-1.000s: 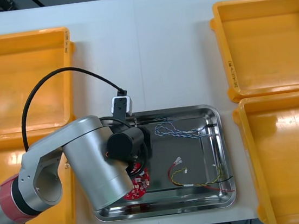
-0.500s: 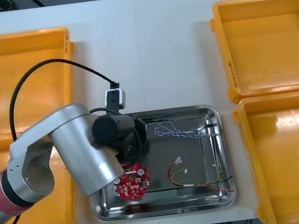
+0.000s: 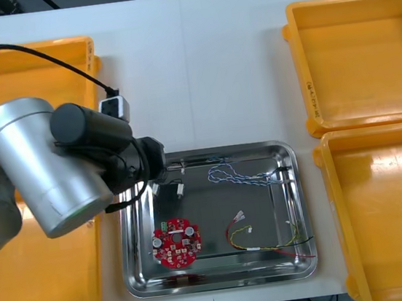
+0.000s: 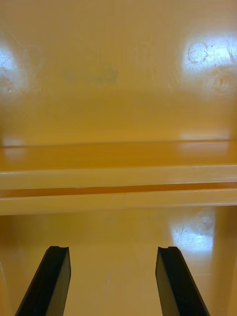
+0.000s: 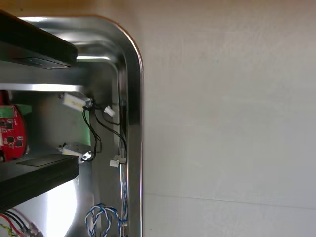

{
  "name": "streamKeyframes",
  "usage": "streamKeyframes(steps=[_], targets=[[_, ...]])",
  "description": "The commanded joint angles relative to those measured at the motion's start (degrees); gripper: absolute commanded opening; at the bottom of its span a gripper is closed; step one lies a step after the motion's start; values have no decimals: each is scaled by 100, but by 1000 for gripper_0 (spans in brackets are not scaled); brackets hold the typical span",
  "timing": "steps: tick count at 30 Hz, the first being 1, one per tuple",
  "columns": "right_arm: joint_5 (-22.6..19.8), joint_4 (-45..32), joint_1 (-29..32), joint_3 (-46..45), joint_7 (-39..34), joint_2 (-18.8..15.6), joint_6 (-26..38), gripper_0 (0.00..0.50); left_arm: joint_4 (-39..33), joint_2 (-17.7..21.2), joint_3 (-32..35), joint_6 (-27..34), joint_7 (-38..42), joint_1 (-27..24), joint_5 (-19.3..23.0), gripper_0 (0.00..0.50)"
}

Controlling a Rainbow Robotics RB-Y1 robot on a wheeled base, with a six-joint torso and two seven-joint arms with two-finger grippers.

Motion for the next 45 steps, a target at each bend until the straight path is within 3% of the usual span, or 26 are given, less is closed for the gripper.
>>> streamKeyframes(steps=[1,9,22,35,45], targets=[[-5,-152,46,-190,138,-256,-5,500,-392,575,528,185,-364,-201,517,500],[-5,-152,46,-190,138,-256,-5,500,-410,1094,1267,615,-909,-139,1255,500],[-5,-152,46,-190,138,-256,-5,500,-392,1595,2778,686,-2236,871,2072,500],[-5,-152,46,-190,138,-256,-5,500,-216,1524,4369,1327,-3783,1891,2450,500],[-5,-152,46,-190,138,-256,-5,500,302,1059,5195,1775,-4996,2049,2371,500]])
